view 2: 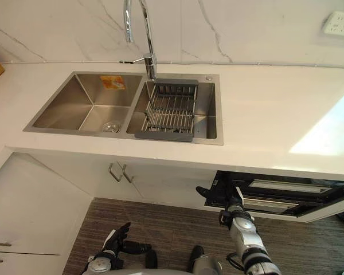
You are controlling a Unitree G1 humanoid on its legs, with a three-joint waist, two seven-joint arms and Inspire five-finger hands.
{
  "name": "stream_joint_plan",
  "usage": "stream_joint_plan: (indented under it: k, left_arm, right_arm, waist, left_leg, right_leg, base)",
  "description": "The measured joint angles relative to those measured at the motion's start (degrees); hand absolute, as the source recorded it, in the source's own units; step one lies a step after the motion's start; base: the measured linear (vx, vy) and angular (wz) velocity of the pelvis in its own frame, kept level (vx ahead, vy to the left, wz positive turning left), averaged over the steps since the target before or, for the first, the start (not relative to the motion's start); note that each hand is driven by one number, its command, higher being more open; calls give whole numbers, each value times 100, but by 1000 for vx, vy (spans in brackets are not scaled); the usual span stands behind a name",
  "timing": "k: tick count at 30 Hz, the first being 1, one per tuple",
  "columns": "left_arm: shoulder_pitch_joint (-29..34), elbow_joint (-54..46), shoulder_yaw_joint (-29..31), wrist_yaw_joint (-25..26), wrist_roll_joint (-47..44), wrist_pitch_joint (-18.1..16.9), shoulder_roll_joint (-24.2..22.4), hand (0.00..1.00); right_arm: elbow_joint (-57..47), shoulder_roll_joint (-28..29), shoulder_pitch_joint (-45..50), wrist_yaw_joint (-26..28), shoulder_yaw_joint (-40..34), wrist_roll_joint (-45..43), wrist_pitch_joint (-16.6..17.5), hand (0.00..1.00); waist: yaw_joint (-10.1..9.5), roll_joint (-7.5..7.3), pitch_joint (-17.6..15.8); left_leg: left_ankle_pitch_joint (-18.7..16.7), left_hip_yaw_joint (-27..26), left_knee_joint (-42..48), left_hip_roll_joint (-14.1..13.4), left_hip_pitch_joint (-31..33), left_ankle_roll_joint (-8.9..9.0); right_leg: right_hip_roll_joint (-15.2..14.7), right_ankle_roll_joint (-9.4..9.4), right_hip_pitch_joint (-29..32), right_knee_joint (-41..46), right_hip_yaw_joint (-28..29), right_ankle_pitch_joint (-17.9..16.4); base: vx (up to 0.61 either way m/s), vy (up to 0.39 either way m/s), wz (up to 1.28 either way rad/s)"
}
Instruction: Walk over to the sink, pick up the cup, carry it to the dishwasher, place the cup inside the dishwasher, then close the dishwasher door
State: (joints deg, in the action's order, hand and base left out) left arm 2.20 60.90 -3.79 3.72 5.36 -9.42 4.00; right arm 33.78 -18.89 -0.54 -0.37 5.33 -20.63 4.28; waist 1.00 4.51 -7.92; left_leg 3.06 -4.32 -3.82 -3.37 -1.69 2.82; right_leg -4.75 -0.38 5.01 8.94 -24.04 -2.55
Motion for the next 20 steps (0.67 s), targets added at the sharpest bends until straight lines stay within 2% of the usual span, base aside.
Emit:
stream_joint_plan:
  k: [4,9,13,20]
  left_arm:
    - [5,-1,-3,-5,2,16,-12,100]
    - [30,1,-9,-17,6,25,-37,100]
    - [30,1,-6,-30,6,28,-48,100]
    - [73,0,7,-40,3,30,45,100]
  right_arm:
    - [-774,-34,764,249,-220,549,-9,100]
    - [-1030,516,1265,476,-654,1194,172,100]
    - [-517,809,1419,439,-997,1440,175,100]
    - [819,878,1409,316,-1476,1631,168,100]
  waist:
    - [28,-10,-6]
    - [147,-65,-19]
    - [141,-96,1]
    - [143,-200,85]
  left_leg:
    - [-45,4,-2,-34,-113,24]
    - [-124,-9,27,-58,-181,56]
    - [-176,-62,30,-71,-200,74]
    - [-246,-202,29,-98,-303,69]
  right_leg:
    - [51,-1,-133,-62,-4,-3]
    - [80,14,-233,-141,4,-24]
    - [88,17,-239,-168,50,-25]
    - [159,30,-309,-197,185,-34]
  base:
    - [52,-30,1]
    - [25,-14,0]
    - [31,-12,-6]
    - [44,-13,-11]
